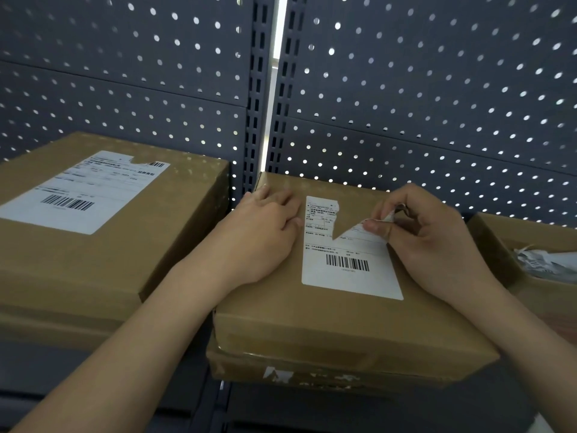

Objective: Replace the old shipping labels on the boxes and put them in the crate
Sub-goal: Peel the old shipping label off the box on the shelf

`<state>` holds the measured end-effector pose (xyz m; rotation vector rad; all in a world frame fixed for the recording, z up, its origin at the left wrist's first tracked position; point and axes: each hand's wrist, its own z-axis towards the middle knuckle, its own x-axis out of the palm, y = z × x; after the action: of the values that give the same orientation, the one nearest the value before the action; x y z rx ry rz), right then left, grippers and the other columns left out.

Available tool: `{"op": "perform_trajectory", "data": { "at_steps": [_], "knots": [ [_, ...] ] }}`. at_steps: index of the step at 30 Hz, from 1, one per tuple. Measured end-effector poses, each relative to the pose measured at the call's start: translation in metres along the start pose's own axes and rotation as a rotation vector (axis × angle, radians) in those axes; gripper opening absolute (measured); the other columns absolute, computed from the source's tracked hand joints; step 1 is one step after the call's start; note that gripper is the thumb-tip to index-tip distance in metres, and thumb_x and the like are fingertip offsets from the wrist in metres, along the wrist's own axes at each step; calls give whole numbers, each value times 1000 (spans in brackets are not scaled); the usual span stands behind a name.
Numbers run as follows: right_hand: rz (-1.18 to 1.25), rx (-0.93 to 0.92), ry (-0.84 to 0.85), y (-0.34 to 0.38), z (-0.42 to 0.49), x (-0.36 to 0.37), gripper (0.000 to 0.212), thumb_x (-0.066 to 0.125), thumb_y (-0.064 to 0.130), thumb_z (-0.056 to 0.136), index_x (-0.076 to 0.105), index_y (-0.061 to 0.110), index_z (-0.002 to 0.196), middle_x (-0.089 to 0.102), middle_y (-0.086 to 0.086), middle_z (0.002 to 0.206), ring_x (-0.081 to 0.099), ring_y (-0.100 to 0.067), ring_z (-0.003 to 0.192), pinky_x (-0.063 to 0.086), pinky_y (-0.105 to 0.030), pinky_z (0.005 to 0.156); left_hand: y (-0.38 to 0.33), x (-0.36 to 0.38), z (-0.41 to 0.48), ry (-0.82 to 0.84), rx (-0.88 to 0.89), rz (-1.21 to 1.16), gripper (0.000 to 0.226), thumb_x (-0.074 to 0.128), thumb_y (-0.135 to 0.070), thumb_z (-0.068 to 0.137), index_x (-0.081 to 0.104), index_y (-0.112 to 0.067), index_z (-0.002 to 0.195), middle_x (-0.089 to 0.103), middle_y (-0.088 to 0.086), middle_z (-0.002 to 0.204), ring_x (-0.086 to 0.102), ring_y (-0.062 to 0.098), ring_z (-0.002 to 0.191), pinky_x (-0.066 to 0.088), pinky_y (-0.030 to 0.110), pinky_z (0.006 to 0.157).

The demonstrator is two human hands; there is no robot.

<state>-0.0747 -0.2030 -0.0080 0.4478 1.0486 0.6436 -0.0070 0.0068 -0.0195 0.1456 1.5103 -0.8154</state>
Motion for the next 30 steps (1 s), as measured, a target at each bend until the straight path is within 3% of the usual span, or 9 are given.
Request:
{"op": "perform_trajectory", "data": {
  "at_steps": [4, 9, 17, 22, 27, 30],
  "knots": [
    [7, -21, -4, 0, -1, 0, 20, 70, 23, 84, 52, 31, 80, 64, 6, 85, 61, -26, 77, 51, -49, 80, 2, 1, 1, 2, 0, -2, 46, 26, -31, 105, 30, -23, 150, 20, -8, 159, 5, 18, 148, 4, 27, 114],
    [30, -64, -25, -1, -1, 0, 18, 69, 21, 85, 52, 28, 81, 63, 6, 86, 60, -21, 77, 48, -42, 75, 3, 2, 2, 16, -5, 11, 48, 25, -31, 105, 24, -24, 152, 15, -7, 161, 1, 18, 149, 4, 32, 118],
    [10, -132, -43, -1, -3, -1, 22, 68, 19, 88, 50, 28, 79, 62, 7, 88, 60, -22, 78, 49, -44, 74, 2, 2, 3, 13, 0, 18, 48, 24, -31, 105, 25, -24, 152, 15, -6, 161, 2, 19, 149, 5, 34, 118],
    [-7, -258, -83, 1, -6, -3, 10, 59, 33, 87, 49, 33, 85, 59, 14, 92, 58, -17, 77, 48, -34, 65, 4, 3, 4, 15, -1, 18, 49, 24, -32, 105, 24, -24, 153, 15, -6, 161, 1, 19, 149, 5, 36, 119],
    [-13, -329, -103, 0, -6, -3, 10, 57, 27, 88, 47, 27, 84, 58, 13, 92, 55, -20, 76, 45, -28, 64, 4, 3, 3, 10, -10, 6, 48, 25, -32, 105, 24, -25, 152, 15, -8, 161, 1, 19, 149, 4, 36, 119],
    [-36, -384, -104, -1, -7, -4, 13, 57, 20, 89, 45, 24, 85, 56, 10, 88, 56, -13, 78, 44, -18, 65, 3, 2, 2, 14, -6, 15, 48, 24, -31, 105, 24, -24, 152, 15, -7, 161, 1, 19, 149, 4, 34, 118]
  ]
}}
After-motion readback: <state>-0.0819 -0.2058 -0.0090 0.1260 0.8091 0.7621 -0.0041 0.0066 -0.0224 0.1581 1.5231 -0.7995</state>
